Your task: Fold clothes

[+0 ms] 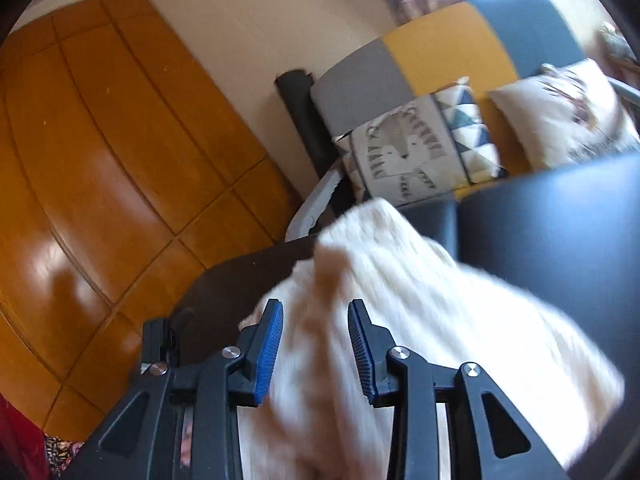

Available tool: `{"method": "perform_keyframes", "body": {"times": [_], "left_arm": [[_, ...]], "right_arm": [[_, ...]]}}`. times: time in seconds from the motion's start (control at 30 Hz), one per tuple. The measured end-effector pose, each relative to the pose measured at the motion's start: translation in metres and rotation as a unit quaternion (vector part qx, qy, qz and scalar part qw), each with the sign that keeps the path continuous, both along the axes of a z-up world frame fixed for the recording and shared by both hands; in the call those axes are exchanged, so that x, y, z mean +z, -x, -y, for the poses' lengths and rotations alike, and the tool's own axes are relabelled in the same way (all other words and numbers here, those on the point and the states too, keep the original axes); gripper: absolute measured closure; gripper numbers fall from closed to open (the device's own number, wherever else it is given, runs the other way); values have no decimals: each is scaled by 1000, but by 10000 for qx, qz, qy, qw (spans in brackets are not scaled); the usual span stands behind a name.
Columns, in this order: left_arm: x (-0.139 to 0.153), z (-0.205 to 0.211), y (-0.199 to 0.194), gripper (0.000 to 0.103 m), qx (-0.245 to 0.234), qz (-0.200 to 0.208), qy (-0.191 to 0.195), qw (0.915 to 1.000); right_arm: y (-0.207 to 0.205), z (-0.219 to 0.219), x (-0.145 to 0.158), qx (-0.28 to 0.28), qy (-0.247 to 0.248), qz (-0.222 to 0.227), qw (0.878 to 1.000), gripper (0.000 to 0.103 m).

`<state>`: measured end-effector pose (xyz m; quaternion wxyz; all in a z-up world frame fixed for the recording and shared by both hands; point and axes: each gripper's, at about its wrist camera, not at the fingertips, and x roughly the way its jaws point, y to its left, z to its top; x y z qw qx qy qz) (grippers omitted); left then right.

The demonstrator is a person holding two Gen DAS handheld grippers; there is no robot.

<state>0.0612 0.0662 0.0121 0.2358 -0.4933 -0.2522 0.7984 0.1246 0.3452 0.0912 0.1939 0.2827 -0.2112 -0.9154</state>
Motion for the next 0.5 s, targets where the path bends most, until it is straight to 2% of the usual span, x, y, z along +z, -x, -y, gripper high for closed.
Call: {"method": "perform_keyframes", "body": {"times": [0.07,0.13,0.2,0.23,0.27,0.33,0.4,0.47,0.5], "left_arm": [[1,2,0,88,-4,160,45,9999],[3,3,0,88,-7,319,90,9994],[4,5,0,88,-11,479,135,9988],[5,6,0,88,-13,559,157,9983],[5,7,0,88,-15,638,180,9978],[7,8,0,88,-18,798,224,9966],[6,11,2,87,-12,935,175,9955],[4,14,4,85,-1,1063,84,9943],[4,15,5,85,5,1127,38,9936]], "right_arm": [[42,11,24,359,-548,64,9978,68],[96,32,45,659,-1312,81,9891,64],[147,55,47,1197,-1801,365,9757,64],[177,71,41,1563,-2084,623,9635,64],[208,87,35,1924,-2361,879,9484,64],[251,114,12,2513,-2970,1390,9107,64],[279,135,-16,2919,-3584,1852,8672,64],[293,148,-42,3256,-4126,2211,8215,64],[298,153,-52,3419,-4282,2367,8023,64]]}}
